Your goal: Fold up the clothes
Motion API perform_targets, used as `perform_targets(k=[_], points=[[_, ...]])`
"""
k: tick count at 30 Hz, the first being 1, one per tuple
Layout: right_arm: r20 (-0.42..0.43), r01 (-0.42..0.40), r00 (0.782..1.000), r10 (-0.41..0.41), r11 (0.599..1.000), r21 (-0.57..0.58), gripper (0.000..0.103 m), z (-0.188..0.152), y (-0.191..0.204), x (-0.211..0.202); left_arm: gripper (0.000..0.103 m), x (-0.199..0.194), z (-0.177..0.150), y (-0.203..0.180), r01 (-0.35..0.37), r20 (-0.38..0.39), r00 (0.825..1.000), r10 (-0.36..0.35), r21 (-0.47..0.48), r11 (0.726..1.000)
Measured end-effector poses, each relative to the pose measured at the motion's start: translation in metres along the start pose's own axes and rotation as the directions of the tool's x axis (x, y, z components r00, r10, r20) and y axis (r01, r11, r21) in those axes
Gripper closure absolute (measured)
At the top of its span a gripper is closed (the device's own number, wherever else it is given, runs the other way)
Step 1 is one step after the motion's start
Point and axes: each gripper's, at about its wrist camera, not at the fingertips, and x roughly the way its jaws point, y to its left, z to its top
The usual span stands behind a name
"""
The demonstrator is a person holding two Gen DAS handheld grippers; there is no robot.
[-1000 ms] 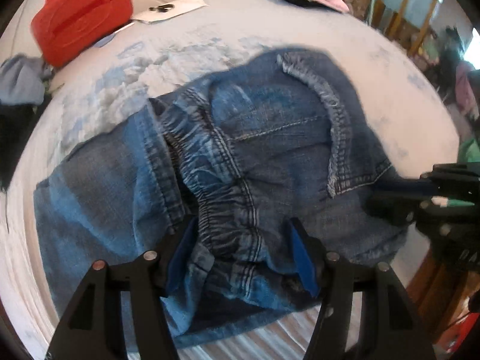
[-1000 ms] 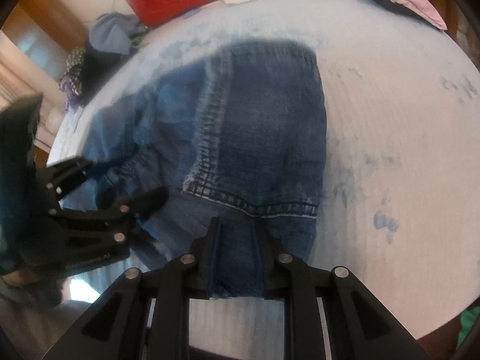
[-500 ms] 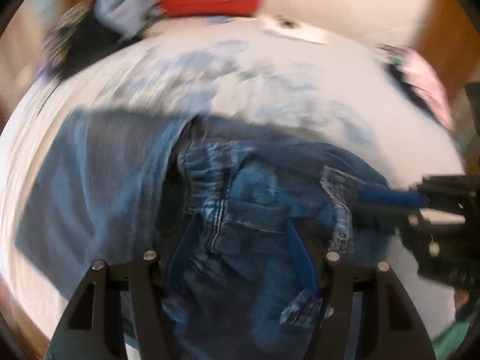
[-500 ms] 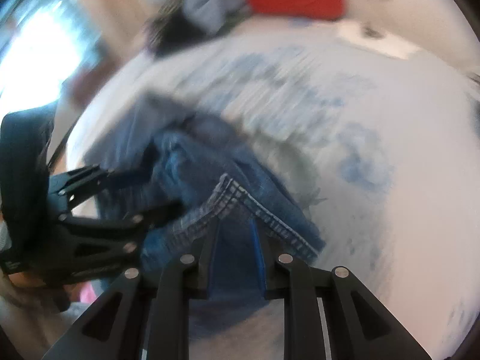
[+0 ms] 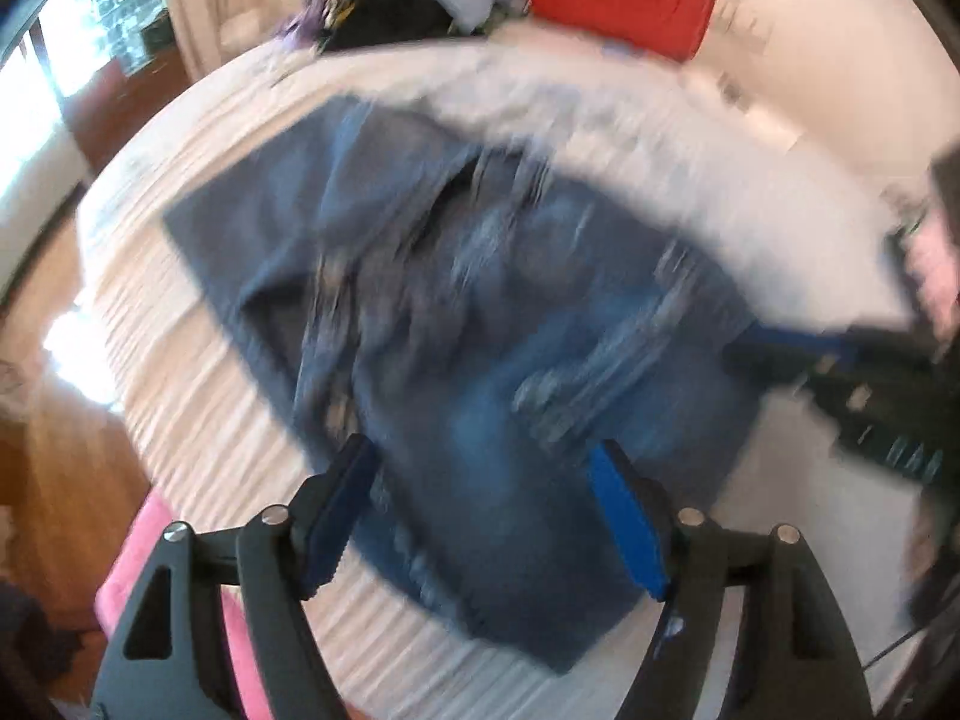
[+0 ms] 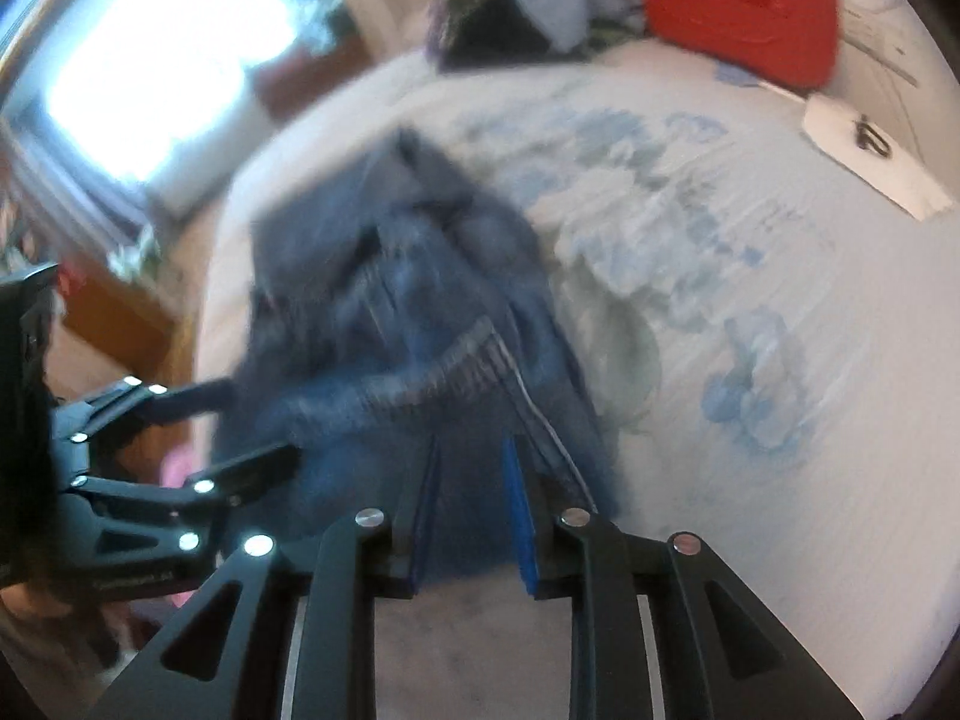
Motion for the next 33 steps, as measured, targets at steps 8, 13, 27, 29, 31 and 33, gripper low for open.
perform_targets(k=[8,13,27,29,31,33], points=[[0.055,-0.044,0.997,0.049,0.994,-0.098,0.072,-0.01,-0.005,-0.024,0.011,-0.028,-0.021,0.001,-0.011,0.064,0.998,0.016,-0.082,0.997],[0.051,-0.011,0.998,0.02,0.984,-0.18,0.064,-0.026,-0.022,-0.032,0.0,-0.034,-0.042,-0.011,-0.01,0.083,0.996,0.019,-0.1,0.995],[0.05,0.039,0.999,-0.019,0.901,-0.432,0.063,-0.043,-0.013,0.0,0.0,0.012,-0.058,-0.044,-0.057,0.059,0.996,0.065,-0.128,0.99],[0.058,0.035,0.998,-0.01,0.892,-0.45,0.062,-0.043,-0.013,0.001,0.0,0.013,-0.057,-0.045,-0.061,0.07,0.995,0.07,-0.121,0.991],[0.065,0.042,0.998,-0.013,0.881,-0.47,0.053,-0.042,-0.014,0.004,0.0,0.014,-0.056,-0.044,-0.059,0.073,0.995,0.068,-0.117,0.991],[0.085,0.069,0.996,-0.031,0.869,-0.49,0.038,-0.041,-0.014,0.007,0.01,0.011,-0.055,-0.044,-0.055,0.079,0.995,0.063,-0.106,0.993]])
